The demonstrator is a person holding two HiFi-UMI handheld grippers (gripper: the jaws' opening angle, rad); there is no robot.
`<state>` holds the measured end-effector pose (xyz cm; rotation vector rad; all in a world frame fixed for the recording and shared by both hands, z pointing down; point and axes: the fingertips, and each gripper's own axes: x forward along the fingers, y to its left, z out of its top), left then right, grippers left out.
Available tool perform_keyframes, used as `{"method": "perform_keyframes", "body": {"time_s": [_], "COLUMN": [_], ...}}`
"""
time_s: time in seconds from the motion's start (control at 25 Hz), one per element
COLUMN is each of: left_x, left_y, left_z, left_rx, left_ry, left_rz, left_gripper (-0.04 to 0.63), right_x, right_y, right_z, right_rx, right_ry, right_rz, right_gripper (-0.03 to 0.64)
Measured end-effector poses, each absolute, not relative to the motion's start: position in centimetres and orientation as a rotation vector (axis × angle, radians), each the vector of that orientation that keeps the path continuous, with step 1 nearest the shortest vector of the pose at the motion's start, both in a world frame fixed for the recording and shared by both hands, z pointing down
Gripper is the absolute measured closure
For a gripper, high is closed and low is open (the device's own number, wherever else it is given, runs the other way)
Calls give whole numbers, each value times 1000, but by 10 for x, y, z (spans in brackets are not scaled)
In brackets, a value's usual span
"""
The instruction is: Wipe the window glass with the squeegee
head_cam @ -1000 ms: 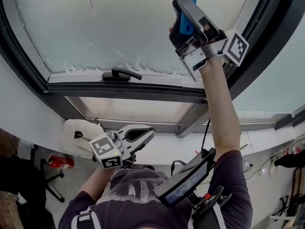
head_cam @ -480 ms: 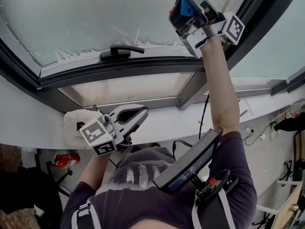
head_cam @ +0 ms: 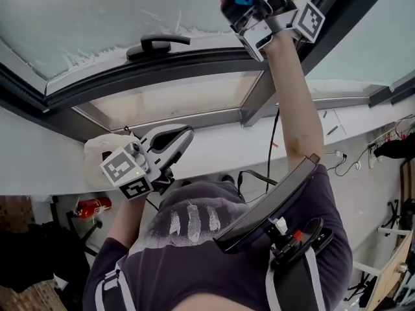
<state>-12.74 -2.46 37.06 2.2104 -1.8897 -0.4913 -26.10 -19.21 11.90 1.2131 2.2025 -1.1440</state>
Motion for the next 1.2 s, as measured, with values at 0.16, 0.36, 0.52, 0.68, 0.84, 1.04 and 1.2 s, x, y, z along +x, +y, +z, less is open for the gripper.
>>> {"method": "perform_keyframes", "body": {"time_s": [0.16, 0.36, 0.52, 0.68, 0.84, 1.04, 1.2], "left_x": [-120, -116, -119, -117, -115, -116, -116], "left_y": [-34, -44, -42, -40, -35, -31, -28], "left_z": [377, 377, 379, 382, 387, 392, 394], "left_rx": [2171, 2147, 2116, 2111, 2096, 2095, 2094], "left_ry": [-1886, -1904, -1930, -1934, -1922, -1899, -1889], "left_rz": [-501, -508, -531, -549, -550, -545, -545], "left_gripper": [589, 589, 589, 589, 589, 589, 589], "right_x": [-256, -255, -255, -255, -252, -252, -251], "right_y": [-191, -192, -192, -190, -189, -190, -191], "right_z": [139, 155, 171, 184, 199, 218, 235], "right_rx": [1206, 1211, 1206, 1195, 1165, 1138, 1112], "right_ry": [2205, 2213, 2211, 2208, 2186, 2203, 2211], "right_rz": [-1195, -1224, -1253, -1283, -1335, -1349, -1385], "right_gripper": [486, 486, 486, 486, 486, 486, 486]}}
